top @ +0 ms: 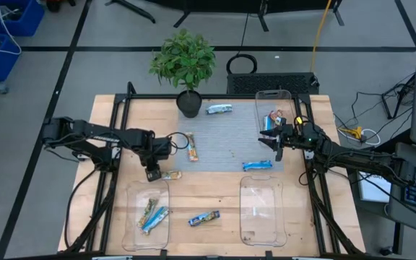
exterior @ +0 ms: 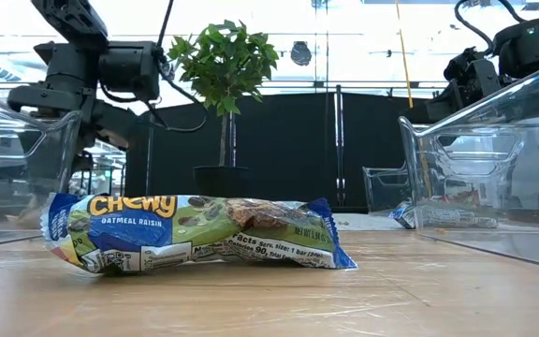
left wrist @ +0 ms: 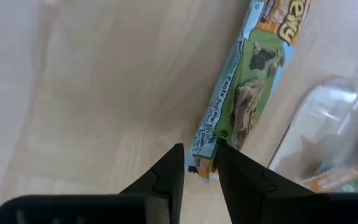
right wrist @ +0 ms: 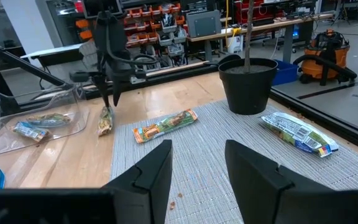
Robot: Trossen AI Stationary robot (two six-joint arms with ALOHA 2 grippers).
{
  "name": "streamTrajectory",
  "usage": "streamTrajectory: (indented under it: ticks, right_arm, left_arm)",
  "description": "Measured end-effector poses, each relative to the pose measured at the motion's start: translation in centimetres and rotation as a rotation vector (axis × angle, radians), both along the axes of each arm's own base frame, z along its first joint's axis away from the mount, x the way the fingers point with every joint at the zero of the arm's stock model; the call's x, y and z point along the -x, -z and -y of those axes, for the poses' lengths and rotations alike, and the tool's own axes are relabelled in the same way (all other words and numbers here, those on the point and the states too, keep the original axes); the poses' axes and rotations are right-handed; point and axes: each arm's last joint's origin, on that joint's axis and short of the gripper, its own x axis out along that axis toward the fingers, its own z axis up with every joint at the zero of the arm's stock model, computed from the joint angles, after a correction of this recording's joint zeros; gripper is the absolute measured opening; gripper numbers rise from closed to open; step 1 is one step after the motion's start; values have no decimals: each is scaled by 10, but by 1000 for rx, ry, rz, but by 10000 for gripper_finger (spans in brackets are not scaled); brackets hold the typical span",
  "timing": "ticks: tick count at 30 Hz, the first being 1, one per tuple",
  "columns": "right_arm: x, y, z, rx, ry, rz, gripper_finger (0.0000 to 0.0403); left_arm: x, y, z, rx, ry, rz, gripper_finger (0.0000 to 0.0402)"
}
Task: Pick and place Granola Bars by type
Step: Put the yellow granola bar into the bottom left transparent bin
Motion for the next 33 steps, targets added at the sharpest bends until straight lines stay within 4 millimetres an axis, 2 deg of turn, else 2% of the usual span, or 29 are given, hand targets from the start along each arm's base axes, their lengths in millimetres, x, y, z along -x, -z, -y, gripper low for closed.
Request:
streamTrajectory:
  ticks: [6, 14, 18, 23, 33]
  right_arm:
    - [0, 0, 0, 0, 0, 0, 139]
    - [0, 0, 0, 0, 0, 0, 139]
    - [0, 0, 0, 0, 0, 0, 139]
    - [0, 0, 0, 0, 0, 0, 139]
    - [0, 0, 0, 0, 0, 0, 139]
  left_arm:
    - [-5, 0, -5, -8, 0, 61, 118]
    - [-5, -1, -7, 44, 3, 79, 202]
    - [-6, -1, -4, 61, 35, 89, 227]
    - [-7, 0, -2, 31, 51, 90, 224]
    - [-9, 0, -3, 5, 43, 108, 190]
